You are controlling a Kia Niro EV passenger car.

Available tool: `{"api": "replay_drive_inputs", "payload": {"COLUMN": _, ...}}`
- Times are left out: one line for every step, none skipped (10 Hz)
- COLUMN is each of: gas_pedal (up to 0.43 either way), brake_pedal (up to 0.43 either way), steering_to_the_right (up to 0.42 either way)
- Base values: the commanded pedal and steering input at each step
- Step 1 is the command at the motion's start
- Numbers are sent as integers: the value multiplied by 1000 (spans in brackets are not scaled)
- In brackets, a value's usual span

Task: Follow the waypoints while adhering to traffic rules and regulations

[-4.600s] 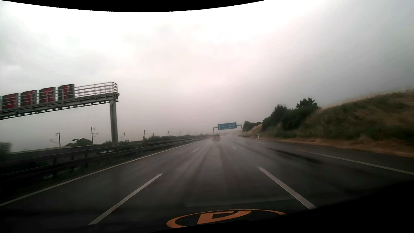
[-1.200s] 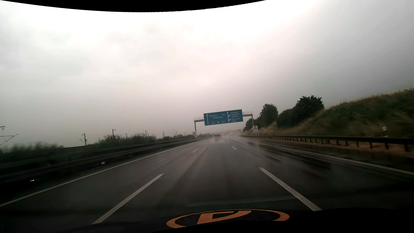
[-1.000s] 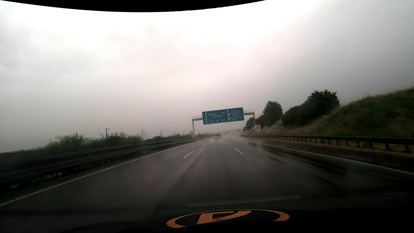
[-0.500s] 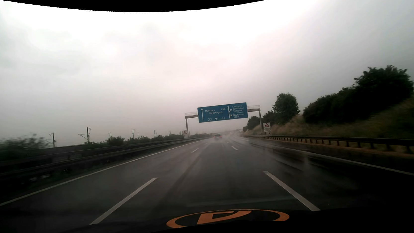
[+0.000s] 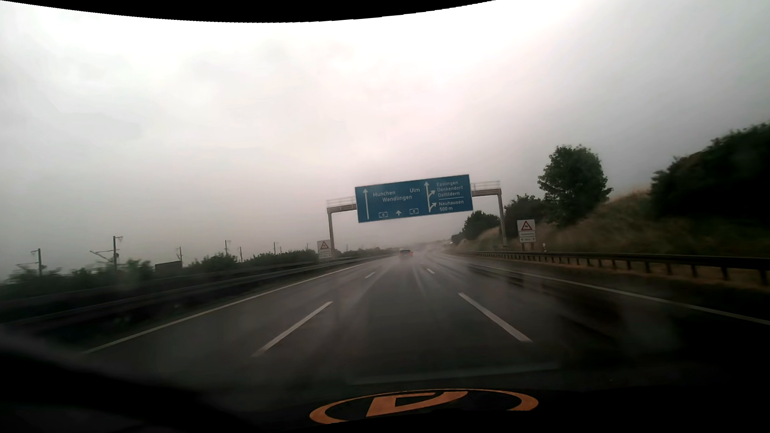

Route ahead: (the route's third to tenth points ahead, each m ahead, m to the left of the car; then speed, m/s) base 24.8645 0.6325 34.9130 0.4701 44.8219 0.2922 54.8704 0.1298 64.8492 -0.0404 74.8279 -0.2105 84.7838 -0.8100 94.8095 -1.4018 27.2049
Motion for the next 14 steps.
{"api": "replay_drive_inputs", "payload": {"gas_pedal": 260, "brake_pedal": 0, "steering_to_the_right": 2}}
{"api": "replay_drive_inputs", "payload": {"gas_pedal": 260, "brake_pedal": 0, "steering_to_the_right": 2}}
{"api": "replay_drive_inputs", "payload": {"gas_pedal": 260, "brake_pedal": 0, "steering_to_the_right": 2}}
{"api": "replay_drive_inputs", "payload": {"gas_pedal": 260, "brake_pedal": 0, "steering_to_the_right": 3}}
{"api": "replay_drive_inputs", "payload": {"gas_pedal": 260, "brake_pedal": 0, "steering_to_the_right": 2}}
{"api": "replay_drive_inputs", "payload": {"gas_pedal": 260, "brake_pedal": 0, "steering_to_the_right": 3}}
{"api": "replay_drive_inputs", "payload": {"gas_pedal": 260, "brake_pedal": 0, "steering_to_the_right": 3}}
{"api": "replay_drive_inputs", "payload": {"gas_pedal": 260, "brake_pedal": 0, "steering_to_the_right": 3}}
{"api": "replay_drive_inputs", "payload": {"gas_pedal": 260, "brake_pedal": 0, "steering_to_the_right": 3}}
{"api": "replay_drive_inputs", "payload": {"gas_pedal": 260, "brake_pedal": 0, "steering_to_the_right": 2}}
{"api": "replay_drive_inputs", "payload": {"gas_pedal": 260, "brake_pedal": 0, "steering_to_the_right": 2}}
{"api": "replay_drive_inputs", "payload": {"gas_pedal": 260, "brake_pedal": 0, "steering_to_the_right": 2}}
{"api": "replay_drive_inputs", "payload": {"gas_pedal": 260, "brake_pedal": 0, "steering_to_the_right": 2}}
{"api": "replay_drive_inputs", "payload": {"gas_pedal": 260, "brake_pedal": 0, "steering_to_the_right": 2}}
